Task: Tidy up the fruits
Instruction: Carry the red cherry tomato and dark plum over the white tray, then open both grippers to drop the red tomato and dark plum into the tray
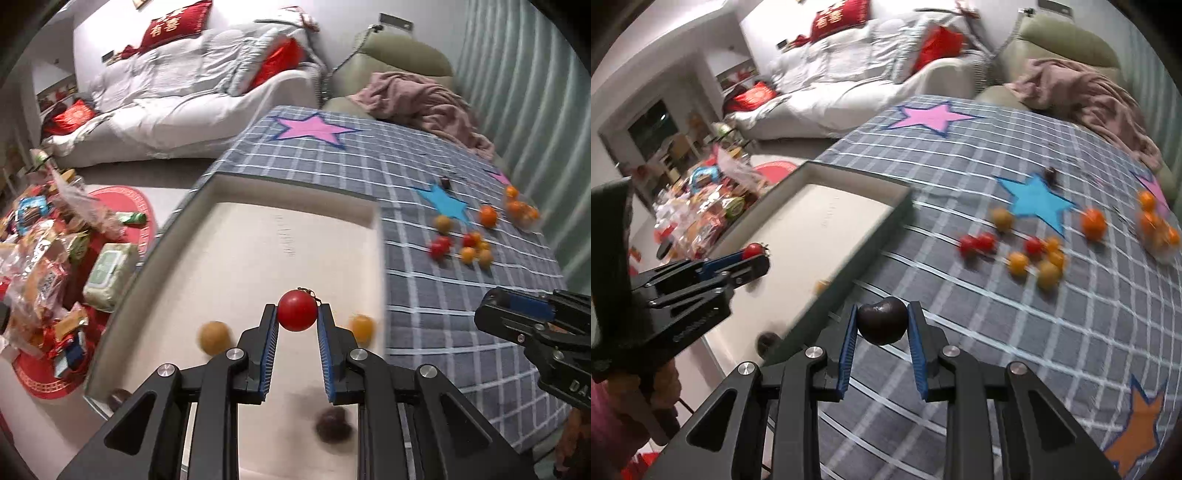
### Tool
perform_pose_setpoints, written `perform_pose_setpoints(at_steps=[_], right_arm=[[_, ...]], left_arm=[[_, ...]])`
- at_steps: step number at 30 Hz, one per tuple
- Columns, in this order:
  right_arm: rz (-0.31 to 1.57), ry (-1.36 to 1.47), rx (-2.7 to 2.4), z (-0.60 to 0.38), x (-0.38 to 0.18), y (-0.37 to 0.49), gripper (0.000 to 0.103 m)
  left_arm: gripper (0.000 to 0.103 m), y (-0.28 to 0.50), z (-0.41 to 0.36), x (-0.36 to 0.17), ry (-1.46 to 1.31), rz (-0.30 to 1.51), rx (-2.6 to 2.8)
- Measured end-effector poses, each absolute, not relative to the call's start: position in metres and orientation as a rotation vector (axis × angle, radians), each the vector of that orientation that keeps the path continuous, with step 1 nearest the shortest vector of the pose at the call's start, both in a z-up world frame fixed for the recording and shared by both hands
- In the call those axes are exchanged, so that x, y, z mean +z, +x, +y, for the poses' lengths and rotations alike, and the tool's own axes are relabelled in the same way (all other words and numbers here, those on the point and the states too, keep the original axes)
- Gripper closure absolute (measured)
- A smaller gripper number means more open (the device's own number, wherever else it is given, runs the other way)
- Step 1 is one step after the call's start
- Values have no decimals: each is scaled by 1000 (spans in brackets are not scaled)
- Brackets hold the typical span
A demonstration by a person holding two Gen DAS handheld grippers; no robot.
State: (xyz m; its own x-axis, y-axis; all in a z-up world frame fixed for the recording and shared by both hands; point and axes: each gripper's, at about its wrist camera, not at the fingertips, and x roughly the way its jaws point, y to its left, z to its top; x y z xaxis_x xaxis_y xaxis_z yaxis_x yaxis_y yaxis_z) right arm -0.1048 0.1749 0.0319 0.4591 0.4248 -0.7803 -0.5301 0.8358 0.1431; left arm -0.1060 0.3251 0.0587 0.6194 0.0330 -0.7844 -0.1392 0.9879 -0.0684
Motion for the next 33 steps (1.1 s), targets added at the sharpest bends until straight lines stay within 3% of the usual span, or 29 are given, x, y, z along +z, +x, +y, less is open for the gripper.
perform_pose_setpoints(at_steps=[24,31,33], right_arm=[[1002,-374,653,283,-21,-51,73],[973,-416,650,286,-19,-57,59],[965,-420,646,284,-17,-59,58]], left_arm=[[80,-47,367,13,-67,1032,237],[78,-47,368,13,-65,1036,240],[56,-48,371,13,-58,1036,271]])
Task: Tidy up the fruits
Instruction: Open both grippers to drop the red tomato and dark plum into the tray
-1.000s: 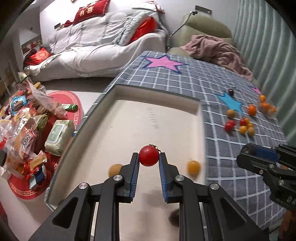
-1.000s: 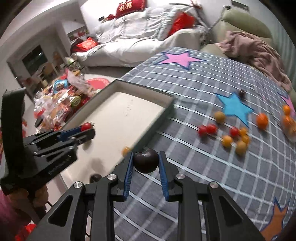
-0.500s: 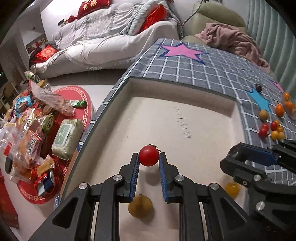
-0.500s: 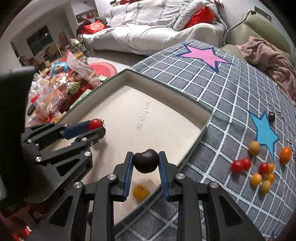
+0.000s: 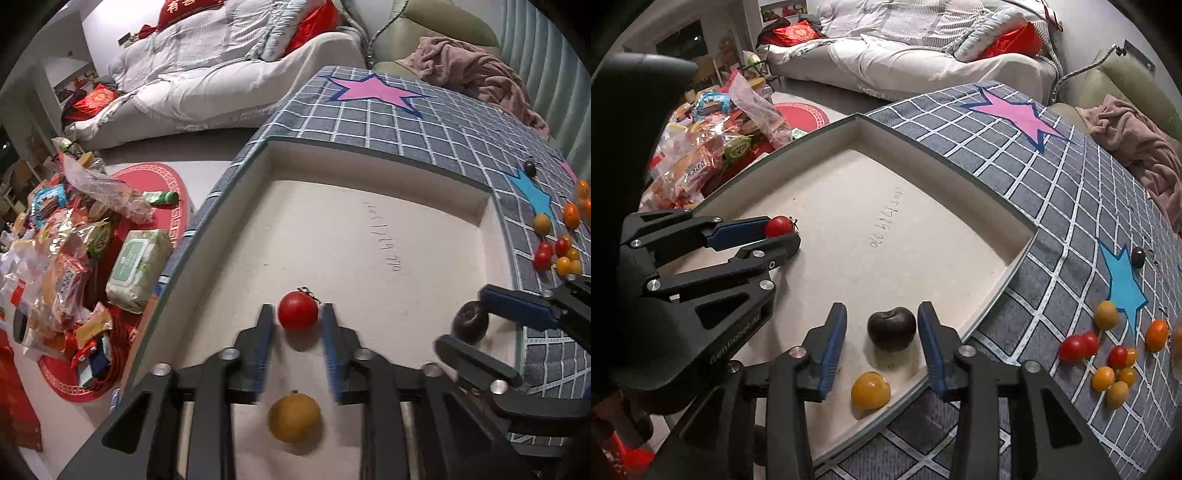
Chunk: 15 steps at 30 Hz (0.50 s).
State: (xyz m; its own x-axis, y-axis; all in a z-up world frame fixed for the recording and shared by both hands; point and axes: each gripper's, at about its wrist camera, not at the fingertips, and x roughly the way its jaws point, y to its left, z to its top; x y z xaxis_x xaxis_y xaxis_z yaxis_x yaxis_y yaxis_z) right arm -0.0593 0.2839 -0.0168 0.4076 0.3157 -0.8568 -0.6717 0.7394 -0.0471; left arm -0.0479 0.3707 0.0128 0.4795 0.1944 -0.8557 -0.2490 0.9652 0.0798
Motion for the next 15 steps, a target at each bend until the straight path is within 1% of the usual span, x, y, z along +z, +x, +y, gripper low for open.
perform_pose_setpoints(at_steps=[1,2,3,4,5,6,9,11,15], right_arm=[[959,-420,645,283,-16,-60,55],[951,-415,645,281,-14,-61,52],[943,-398,657,279,-10,-62,42],[937,-390,667,278,-8,-63,30],[920,-396,661,278,-5,-66,27],[906,-411,648,279,-3,-69,23],[874,-434,631,277,2,-76,20],[854,-437,610,273,5,-79,12],[844,-394,587,254,14,-82,11]], left_arm=[[31,-48,374,13,-53,1034,305],[23,-51,378,14,-68,1021,332],[23,-53,381,16,-93,1010,329],[23,-54,384,18,-115,1006,321],[23,-55,385,18,-120,1009,324],[23,-55,385,19,-114,1011,337],[23,-58,383,20,-100,1009,344],[23,-60,380,21,-84,1005,352],[23,-64,373,27,-58,999,345]])
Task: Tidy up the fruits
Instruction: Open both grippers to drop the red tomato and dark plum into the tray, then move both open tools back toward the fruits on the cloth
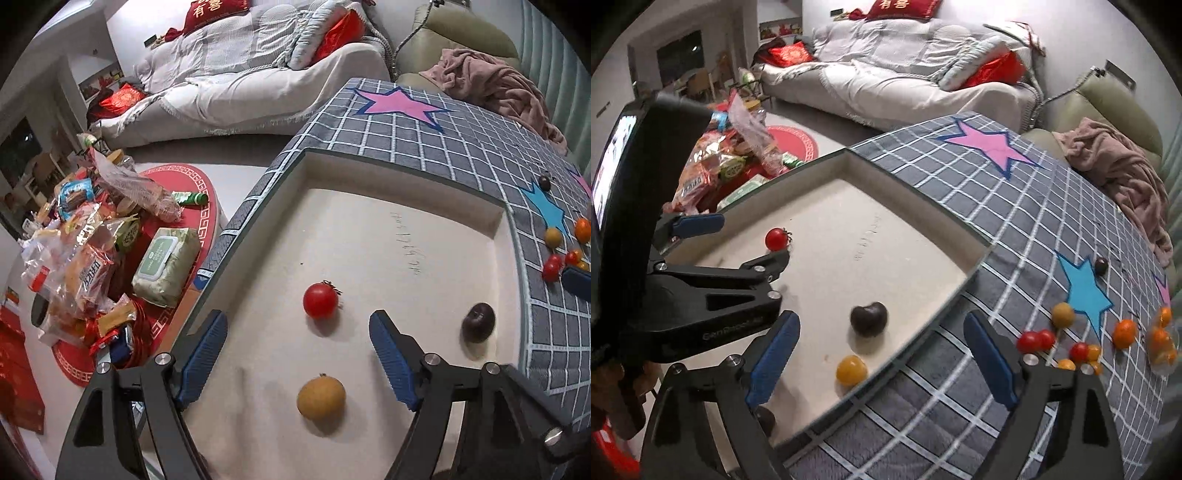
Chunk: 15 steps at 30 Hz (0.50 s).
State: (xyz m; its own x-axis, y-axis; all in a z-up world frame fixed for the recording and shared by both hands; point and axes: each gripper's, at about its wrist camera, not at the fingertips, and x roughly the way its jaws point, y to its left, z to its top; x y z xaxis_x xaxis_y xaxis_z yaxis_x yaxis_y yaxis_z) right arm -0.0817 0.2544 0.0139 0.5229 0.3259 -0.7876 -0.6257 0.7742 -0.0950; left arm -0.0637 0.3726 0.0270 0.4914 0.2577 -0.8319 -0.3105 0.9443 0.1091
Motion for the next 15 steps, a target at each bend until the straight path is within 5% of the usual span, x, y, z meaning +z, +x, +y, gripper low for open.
perform_pose_setpoints(at_steps=[15], right_arm=[[939,-210,439,143,-1,-82,11]], left_arm=[[23,-73,301,46,6,990,217]])
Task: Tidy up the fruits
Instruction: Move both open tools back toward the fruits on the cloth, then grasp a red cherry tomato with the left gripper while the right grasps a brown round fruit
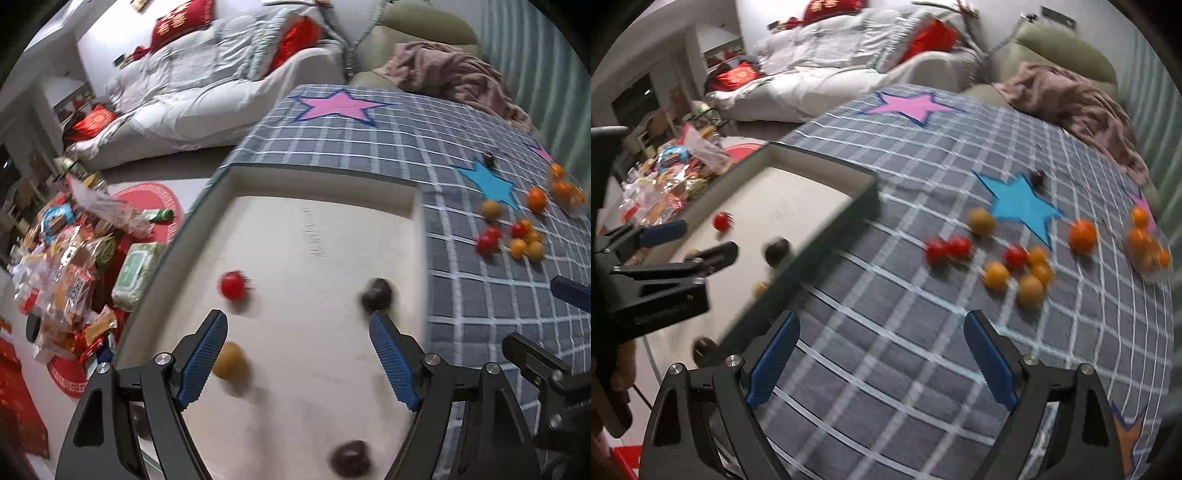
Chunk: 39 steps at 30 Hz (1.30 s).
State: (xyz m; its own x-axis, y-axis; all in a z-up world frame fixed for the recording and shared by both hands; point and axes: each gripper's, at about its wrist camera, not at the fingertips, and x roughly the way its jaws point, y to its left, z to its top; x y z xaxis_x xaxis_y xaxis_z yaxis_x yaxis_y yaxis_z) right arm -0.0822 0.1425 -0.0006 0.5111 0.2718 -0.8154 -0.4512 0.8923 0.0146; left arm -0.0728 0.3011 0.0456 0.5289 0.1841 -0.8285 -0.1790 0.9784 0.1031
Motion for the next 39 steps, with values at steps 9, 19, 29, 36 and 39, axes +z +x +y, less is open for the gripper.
perform_pose_setpoints(at_steps=[9,19,29,36,39], right_arm=[[995,-106,312,65,-18,-80,11],[1011,-17,246,18,-27,-68,11],[1000,12,289,24,-25,-41,11],[993,23,318,32,-25,-16,16],[991,11,331,38,-24,-9,32]], left_arm=[[23,-74,224,56,106,970,66],[23,-58,176,36,138,1015,28],[23,-24,161,15,179,1032,34],[23,-1,164,12,174,1019,25],[23,8,164,12,185,1003,15]])
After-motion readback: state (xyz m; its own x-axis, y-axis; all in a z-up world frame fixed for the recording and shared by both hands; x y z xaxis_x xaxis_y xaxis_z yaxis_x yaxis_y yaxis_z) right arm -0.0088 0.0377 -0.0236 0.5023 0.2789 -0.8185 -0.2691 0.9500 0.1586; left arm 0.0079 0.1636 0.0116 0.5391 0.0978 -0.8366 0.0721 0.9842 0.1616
